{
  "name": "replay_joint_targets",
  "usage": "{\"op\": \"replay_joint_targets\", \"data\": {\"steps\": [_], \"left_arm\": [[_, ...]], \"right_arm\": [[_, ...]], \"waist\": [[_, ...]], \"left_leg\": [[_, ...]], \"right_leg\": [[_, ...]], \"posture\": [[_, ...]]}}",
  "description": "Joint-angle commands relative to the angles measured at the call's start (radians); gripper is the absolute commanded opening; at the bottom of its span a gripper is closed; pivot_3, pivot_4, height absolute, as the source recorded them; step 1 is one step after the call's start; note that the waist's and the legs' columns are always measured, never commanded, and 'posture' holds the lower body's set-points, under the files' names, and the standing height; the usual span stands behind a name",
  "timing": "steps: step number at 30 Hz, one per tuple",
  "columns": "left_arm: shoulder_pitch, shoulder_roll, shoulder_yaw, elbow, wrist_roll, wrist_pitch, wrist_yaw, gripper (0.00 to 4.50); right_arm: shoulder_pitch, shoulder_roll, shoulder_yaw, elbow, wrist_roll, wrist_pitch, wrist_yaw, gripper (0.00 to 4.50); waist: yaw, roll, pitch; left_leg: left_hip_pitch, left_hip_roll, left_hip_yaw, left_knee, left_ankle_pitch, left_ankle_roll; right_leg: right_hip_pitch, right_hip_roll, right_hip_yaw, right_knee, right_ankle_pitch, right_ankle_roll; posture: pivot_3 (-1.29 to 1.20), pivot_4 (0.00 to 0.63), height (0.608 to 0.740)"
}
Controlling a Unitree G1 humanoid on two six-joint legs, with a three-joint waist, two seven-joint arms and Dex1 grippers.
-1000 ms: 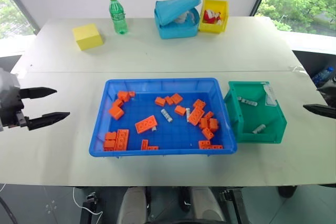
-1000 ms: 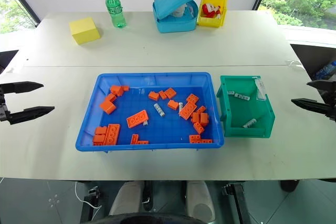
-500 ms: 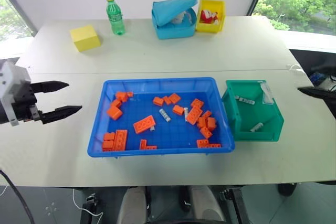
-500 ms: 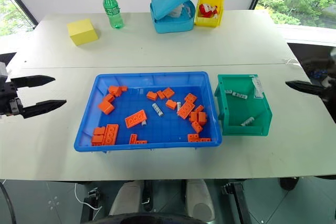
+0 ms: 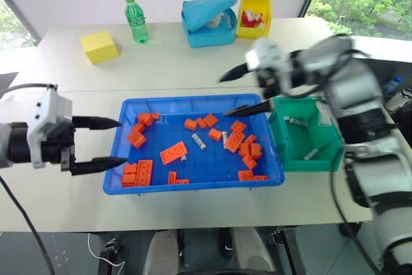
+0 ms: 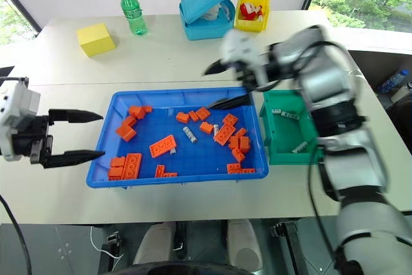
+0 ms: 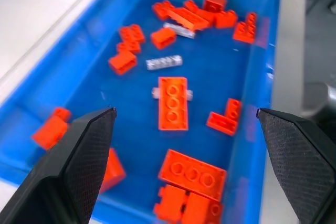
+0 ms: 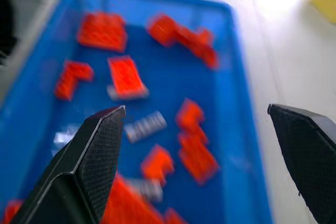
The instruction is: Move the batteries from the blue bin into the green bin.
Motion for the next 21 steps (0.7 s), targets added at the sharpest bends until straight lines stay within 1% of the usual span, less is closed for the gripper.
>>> {"op": "replay_joint_targets", "data": {"steps": [1,6,9,12,15,21], "left_arm": [[0.067,0.016,0.078,-0.043,0.025,-0.025,-0.039,4.50],[0.142,0.008,0.131,-0.053,0.049,-0.040,-0.058,4.50],[0.159,-0.004,0.154,-0.065,0.044,-0.033,-0.045,4.50],[0.162,-0.012,0.164,-0.076,0.035,-0.031,-0.031,4.50],[0.142,-0.017,0.158,-0.077,0.023,-0.017,0.001,4.50],[0.135,-0.016,0.148,-0.080,0.021,-0.017,0.016,4.50]], "right_arm": [[-0.032,0.080,0.095,-0.019,-0.047,-0.006,0.014,4.45],[-0.028,0.207,0.215,0.025,-0.129,-0.037,-0.001,4.45],[-0.035,0.294,0.269,0.106,-0.181,-0.066,-0.031,4.45],[-0.054,0.346,0.284,0.217,-0.233,-0.114,-0.061,4.45],[-0.064,0.374,0.300,0.318,-0.282,-0.166,-0.075,4.45],[-0.079,0.425,0.284,0.448,-0.335,-0.227,-0.113,4.45]], "waist": [[0.005,0.000,0.000],[0.012,-0.002,-0.001],[0.010,-0.002,-0.001],[0.005,-0.003,-0.001],[0.005,-0.004,-0.002],[-0.006,-0.005,-0.002]], "left_leg": [[0.000,0.000,0.000,0.000,0.000,0.000],[-0.001,0.000,0.000,0.004,0.000,0.000],[-0.001,0.000,0.000,0.006,0.000,0.000],[-0.001,0.001,-0.001,0.007,0.000,0.000],[-0.001,0.000,-0.001,0.007,0.000,0.000],[-0.001,0.001,-0.002,0.007,0.000,0.000]], "right_leg": [[0.000,-0.001,0.000,0.000,0.000,0.000],[0.001,-0.001,-0.001,0.000,0.000,0.000],[0.002,-0.001,-0.001,0.001,-0.001,-0.001],[0.001,0.000,-0.001,0.003,-0.001,-0.001],[0.002,-0.001,-0.001,0.004,-0.001,-0.001],[0.001,0.000,-0.001,0.004,0.000,-0.001]], "posture": [[0.00,0.150,0.736],[0.00,0.150,0.736],[0.00,0.150,0.736],[0.00,0.150,0.736],[0.00,0.150,0.736],[0.00,0.150,0.736]]}}
